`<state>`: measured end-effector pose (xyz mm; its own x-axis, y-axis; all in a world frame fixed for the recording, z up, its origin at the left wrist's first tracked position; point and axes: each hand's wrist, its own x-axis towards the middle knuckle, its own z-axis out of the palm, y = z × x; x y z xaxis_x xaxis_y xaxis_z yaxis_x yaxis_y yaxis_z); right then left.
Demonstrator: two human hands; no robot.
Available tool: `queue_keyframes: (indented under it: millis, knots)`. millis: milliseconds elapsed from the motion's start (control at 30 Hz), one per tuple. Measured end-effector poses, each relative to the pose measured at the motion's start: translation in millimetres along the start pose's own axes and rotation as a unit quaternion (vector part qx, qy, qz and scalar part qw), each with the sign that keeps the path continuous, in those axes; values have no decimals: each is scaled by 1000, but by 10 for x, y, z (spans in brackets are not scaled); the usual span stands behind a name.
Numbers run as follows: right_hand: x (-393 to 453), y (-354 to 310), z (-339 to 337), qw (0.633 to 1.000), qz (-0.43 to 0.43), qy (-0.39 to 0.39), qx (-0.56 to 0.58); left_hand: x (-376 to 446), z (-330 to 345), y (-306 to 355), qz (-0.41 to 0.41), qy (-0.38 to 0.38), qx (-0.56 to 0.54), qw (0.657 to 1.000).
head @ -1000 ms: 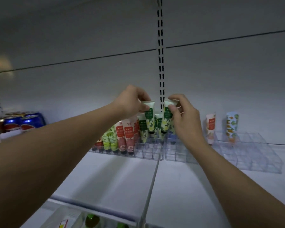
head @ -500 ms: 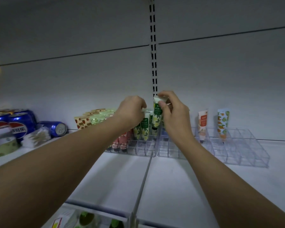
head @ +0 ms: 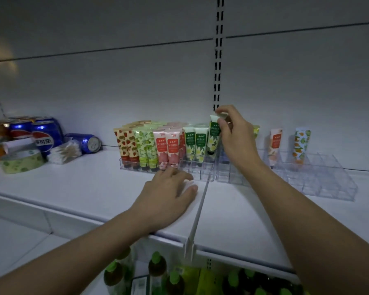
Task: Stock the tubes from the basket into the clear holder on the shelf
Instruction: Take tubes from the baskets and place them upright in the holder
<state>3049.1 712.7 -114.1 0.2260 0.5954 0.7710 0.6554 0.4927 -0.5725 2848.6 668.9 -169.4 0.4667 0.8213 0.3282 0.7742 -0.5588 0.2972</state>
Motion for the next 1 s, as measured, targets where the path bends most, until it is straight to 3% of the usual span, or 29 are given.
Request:
queue_keyframes:
  millis: [167,333,533,700,867,1000]
  knots:
    - [15,47,38,999,3,-10,-32,28,67,-4,-2,-28,55,998]
    - [-21,134,88,987,-4,-104,-121,16,73,-24,2,-15,50,999]
    - [-47,75,37,988,5,-78,-133,20,57,-18,-9,-10,49,999]
    - [-182,-262,-44,988,8,-37,-152,-27,-10,66,-35,39,68,996]
    - [-475,-702,-91,957,-37,-182,-222,-198,-124,168,-79,46,144,985]
    - [-645,-1112,-153,945,-38,-261,-193,-440,-359,109,-118,30,104,987]
